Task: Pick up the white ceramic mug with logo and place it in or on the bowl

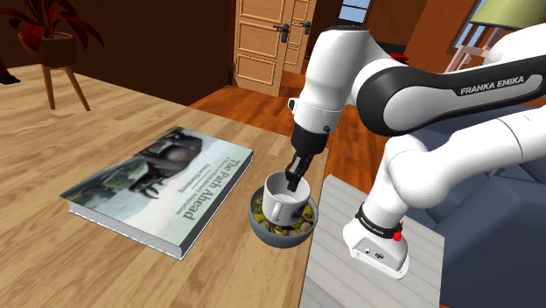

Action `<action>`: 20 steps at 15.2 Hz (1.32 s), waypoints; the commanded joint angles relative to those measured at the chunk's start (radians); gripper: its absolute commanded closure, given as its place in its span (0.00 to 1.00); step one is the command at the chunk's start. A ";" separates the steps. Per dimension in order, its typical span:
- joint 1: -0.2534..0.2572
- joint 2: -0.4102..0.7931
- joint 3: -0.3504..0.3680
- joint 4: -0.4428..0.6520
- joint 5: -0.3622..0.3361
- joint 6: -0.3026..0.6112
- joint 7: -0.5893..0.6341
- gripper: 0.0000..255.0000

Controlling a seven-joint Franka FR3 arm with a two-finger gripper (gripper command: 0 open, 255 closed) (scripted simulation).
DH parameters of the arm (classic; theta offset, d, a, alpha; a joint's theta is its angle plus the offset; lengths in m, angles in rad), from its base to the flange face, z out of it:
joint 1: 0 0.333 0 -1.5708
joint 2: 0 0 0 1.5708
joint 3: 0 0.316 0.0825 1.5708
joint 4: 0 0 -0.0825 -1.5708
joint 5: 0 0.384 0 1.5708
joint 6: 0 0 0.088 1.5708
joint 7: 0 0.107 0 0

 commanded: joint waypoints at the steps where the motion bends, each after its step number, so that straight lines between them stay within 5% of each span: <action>1: 0.001 0.002 0.001 -0.003 0.001 0.000 0.000 1.00; 2: 0.001 0.002 0.001 -0.003 0.001 0.000 0.000 1.00; 3: 0.000 0.003 0.002 -0.002 0.001 0.001 0.001 0.00; 8: 0.001 0.002 0.001 -0.003 0.001 0.000 0.000 0.00; 12: -0.013 -0.027 -0.038 0.106 -0.036 -0.137 0.006 0.00; 20: -0.013 -0.027 -0.038 0.106 -0.036 -0.137 0.006 0.00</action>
